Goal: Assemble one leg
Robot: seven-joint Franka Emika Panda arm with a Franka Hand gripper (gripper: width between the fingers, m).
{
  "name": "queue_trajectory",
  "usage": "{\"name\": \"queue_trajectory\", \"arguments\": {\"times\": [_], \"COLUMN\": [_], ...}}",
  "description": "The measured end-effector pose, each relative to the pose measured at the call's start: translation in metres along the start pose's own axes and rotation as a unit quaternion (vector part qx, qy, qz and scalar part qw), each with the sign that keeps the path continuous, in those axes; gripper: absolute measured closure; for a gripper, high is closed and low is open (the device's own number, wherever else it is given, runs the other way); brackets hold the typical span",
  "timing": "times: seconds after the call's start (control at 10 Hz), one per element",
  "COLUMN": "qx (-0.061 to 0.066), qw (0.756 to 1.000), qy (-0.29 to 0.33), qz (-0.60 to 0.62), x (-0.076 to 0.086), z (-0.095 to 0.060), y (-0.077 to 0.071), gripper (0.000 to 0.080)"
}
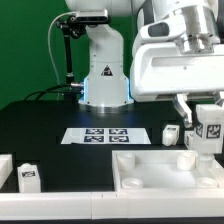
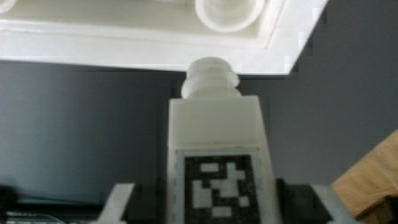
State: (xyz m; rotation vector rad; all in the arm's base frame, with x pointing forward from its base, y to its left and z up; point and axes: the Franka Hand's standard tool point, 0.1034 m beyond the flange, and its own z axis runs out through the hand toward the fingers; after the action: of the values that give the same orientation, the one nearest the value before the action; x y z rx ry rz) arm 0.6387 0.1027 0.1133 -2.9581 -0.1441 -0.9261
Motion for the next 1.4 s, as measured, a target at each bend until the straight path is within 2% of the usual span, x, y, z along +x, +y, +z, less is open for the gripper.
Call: {"name": "queue_trajectory", "arguments": {"times": [0.1,0.6,1.4], "qx": [0.001,0.001,0.001], "qw": [1.0,1.0,1.0], "qy": [0.0,-0.011,-0.001], "qz": [0.0,-0.004,-0.005], "x": [-0.006,-0.02,-0.028], "z": [0.003,0.016,0.02], "y": [-0.005,-0.006,-0.01], "gripper": [0.0515,0.0515,0.0515]}}
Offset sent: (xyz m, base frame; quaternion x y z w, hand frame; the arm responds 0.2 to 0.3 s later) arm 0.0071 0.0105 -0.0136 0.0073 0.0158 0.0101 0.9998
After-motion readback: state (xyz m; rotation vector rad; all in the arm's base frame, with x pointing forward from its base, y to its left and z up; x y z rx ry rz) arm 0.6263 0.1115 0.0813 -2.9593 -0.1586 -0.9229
